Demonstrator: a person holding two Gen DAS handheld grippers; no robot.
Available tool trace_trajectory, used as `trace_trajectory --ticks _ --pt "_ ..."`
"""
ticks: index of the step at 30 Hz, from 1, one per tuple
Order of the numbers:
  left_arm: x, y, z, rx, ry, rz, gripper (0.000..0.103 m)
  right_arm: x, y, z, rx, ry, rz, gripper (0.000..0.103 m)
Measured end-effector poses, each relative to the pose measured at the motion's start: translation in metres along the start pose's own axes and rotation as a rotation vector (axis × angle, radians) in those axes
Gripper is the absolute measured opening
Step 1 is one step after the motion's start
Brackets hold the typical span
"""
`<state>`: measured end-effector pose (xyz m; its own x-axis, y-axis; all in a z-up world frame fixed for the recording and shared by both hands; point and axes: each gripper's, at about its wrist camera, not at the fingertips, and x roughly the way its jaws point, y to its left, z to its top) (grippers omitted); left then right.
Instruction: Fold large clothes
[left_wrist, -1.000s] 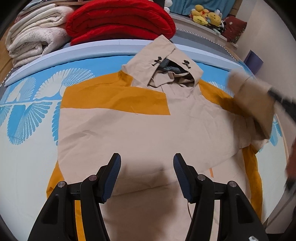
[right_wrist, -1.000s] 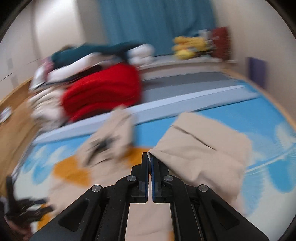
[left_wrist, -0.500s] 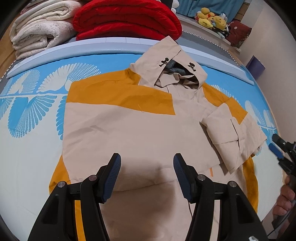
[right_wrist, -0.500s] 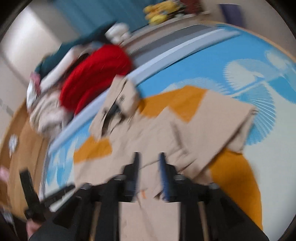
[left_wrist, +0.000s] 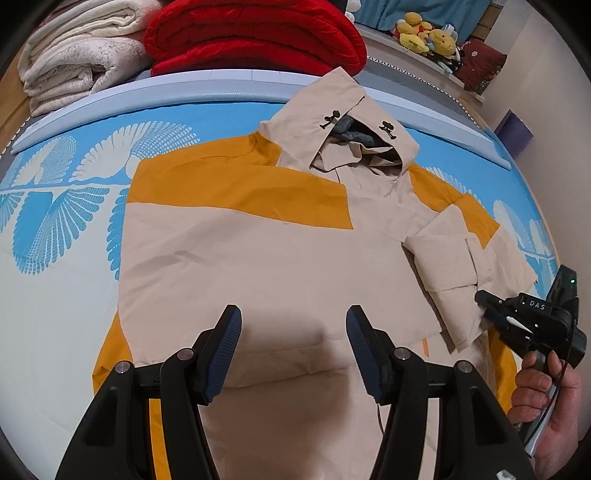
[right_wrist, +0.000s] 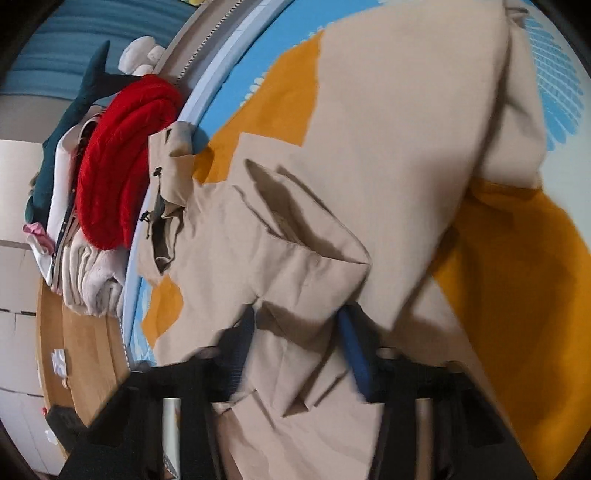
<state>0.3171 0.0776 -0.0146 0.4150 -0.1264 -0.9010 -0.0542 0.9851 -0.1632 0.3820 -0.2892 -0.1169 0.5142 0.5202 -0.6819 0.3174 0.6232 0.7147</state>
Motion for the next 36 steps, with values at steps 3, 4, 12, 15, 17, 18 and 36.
trace_trajectory --ticks 3,4,12,15,17,18,36 --pt "-0.003 0.005 0.002 -0.007 -0.011 0.007 0.055 -0.001 0.022 -0.005 -0.059 -0.052 0.001 0.007" --pt "-0.005 0.009 0.003 -0.014 -0.016 0.009 0.055 -0.009 0.039 -0.011 -0.111 -0.104 0.002 0.007" --pt "0.003 0.041 0.005 -0.155 0.025 -0.065 0.055 -0.015 0.158 -0.090 -0.607 0.018 0.298 0.031" --pt "0.011 0.055 0.004 -0.230 0.055 -0.093 0.055 -0.015 0.144 -0.079 -0.526 0.018 0.252 0.040" --pt "0.021 0.065 0.001 -0.301 0.089 -0.137 0.053 -0.020 0.130 -0.066 -0.465 -0.014 0.191 0.044" --pt "0.028 0.066 -0.002 -0.332 0.109 -0.178 0.053 -0.021 0.122 -0.059 -0.434 -0.033 0.160 0.044" --pt "0.042 0.031 -0.006 -0.336 0.111 -0.244 0.000 -0.083 0.031 0.020 -0.078 -0.295 -0.085 0.044"
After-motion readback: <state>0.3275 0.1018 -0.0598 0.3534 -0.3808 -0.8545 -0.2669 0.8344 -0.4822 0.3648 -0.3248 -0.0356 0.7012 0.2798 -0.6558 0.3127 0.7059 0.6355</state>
